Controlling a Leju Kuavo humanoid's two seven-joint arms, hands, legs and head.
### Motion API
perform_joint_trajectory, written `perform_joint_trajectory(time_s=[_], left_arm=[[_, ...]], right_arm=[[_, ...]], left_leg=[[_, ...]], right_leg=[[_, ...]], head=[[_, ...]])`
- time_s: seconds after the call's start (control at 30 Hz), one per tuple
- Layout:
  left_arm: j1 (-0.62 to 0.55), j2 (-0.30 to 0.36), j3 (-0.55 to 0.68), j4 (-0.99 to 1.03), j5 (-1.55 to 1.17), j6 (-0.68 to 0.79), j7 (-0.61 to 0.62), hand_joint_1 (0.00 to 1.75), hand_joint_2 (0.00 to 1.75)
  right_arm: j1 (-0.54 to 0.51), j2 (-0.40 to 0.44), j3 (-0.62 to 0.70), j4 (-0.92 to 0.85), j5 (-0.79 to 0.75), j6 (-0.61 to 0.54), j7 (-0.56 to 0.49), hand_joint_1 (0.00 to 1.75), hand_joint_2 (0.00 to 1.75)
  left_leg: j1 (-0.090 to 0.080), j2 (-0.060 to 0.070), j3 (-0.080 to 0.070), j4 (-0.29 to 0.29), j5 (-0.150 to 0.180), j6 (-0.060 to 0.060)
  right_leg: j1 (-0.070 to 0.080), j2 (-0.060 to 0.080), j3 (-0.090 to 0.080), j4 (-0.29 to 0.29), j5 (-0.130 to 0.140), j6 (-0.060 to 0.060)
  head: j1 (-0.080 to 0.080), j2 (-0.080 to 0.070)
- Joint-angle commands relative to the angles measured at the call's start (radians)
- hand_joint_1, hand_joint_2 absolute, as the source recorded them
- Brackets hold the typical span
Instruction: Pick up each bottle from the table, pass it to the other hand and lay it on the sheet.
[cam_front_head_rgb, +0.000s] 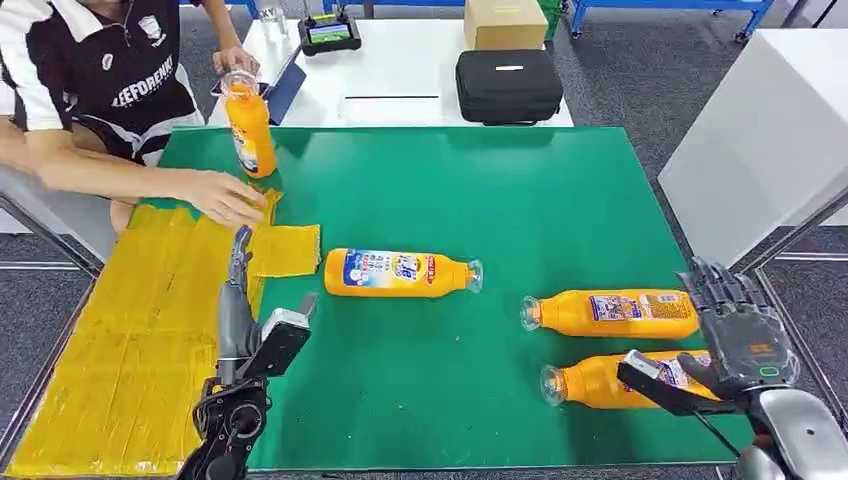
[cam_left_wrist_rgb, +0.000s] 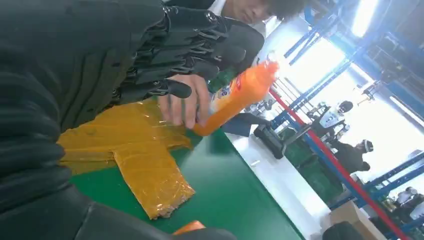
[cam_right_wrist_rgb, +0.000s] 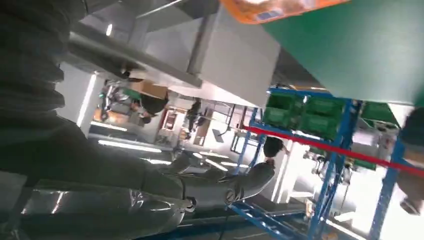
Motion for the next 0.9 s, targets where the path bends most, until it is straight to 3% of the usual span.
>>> perform_joint_trajectory(time_s=[0.03, 0.23, 0.5, 0.67, 0.9], left_arm=[[-0.006, -0.026, 0.030, 0.038, 0.022, -0.006, 0.009, 0.00, 1.75], [0.005, -0.027, 0.031, 0.025, 0.022, -0.005, 0.009, 0.00, 1.75], [0.022, -0.027, 0.030, 0.032, 0.032, -0.004, 0.001, 0.00, 1.75], [0.015, -0.032, 0.024, 0.055, 0.037, -0.002, -0.005, 0.00, 1.75], [0.022, -0.033, 0.018, 0.059, 0.039, 0.003, -0.011, 0.00, 1.75]], right_arm=[[-0.215, -0.019, 0.100, 0.349, 0.051, 0.004, 0.003, 0.00, 1.75], [-0.240, -0.016, 0.113, 0.394, 0.057, -0.006, 0.002, 0.00, 1.75], [-0.432, 0.013, 0.215, 0.623, 0.079, -0.067, -0.004, 0.00, 1.75], [-0.463, 0.060, 0.265, 0.706, 0.089, -0.089, 0.004, 0.00, 1.75], [-0.483, 0.089, 0.299, 0.799, 0.093, -0.095, 0.008, 0.00, 1.75]], left_leg=[[0.003, 0.006, 0.004, -0.001, -0.002, -0.005], [0.002, 0.002, 0.003, -0.001, -0.001, -0.004], [0.002, 0.007, 0.003, 0.000, 0.000, -0.003], [0.002, 0.002, 0.003, -0.001, 0.001, -0.003], [0.003, 0.005, 0.005, -0.001, 0.000, -0.005]], right_leg=[[0.002, 0.004, 0.004, -0.003, 0.001, -0.001], [0.002, 0.001, 0.003, -0.001, 0.000, 0.000], [0.002, 0.004, 0.002, -0.001, 0.001, 0.000], [0.001, 0.001, 0.003, -0.001, 0.001, 0.000], [0.003, 0.002, 0.005, -0.002, 0.001, 0.000]], head=[[0.000, 0.000], [0.000, 0.000], [0.001, 0.000], [0.000, 0.000], [0.000, 0.000]])
